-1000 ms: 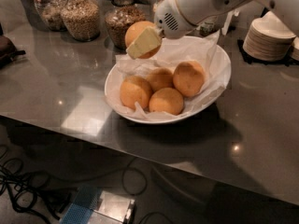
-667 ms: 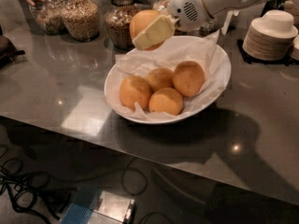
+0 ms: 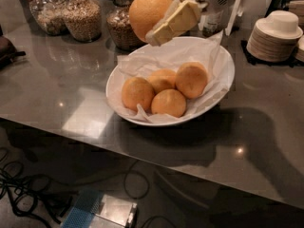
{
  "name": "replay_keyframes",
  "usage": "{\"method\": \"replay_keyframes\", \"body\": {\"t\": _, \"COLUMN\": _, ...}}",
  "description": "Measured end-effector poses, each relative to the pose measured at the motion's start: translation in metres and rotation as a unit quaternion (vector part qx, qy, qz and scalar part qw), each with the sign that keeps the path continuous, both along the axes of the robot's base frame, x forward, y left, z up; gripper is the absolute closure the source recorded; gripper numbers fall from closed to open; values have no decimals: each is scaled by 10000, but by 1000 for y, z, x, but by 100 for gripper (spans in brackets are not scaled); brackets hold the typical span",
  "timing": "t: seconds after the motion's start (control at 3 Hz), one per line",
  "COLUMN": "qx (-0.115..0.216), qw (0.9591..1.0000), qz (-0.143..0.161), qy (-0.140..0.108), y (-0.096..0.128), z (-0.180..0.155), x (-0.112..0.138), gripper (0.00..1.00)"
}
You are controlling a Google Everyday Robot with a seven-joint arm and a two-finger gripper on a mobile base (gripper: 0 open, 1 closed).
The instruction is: Pick orange from white bowl
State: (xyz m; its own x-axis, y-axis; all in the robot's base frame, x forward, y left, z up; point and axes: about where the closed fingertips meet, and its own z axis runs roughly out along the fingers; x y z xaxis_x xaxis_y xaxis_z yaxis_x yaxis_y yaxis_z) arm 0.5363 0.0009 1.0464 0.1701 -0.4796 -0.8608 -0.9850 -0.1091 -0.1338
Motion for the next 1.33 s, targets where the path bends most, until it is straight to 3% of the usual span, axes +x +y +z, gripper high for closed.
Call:
{"method": "replay_keyframes", "body": {"t": 0.33, "qx": -519, "qw": 9937, "qz": 462, "qy": -885, "y": -15, "z": 19, "x": -47, "gripper": 100}}
{"method": "replay_keyframes", "body": {"t": 0.67, "qx": -957, "qw": 9847, "qz": 467, "qy": -1379, "y": -16, "z": 31, "x": -86, "gripper": 100}}
{"method": "replay_keyframes", "body": {"t": 1.33, "qx": -838, "qw": 9867, "qz": 523, "qy": -1292, "y": -12, "z": 29, "x": -93, "gripper": 100}}
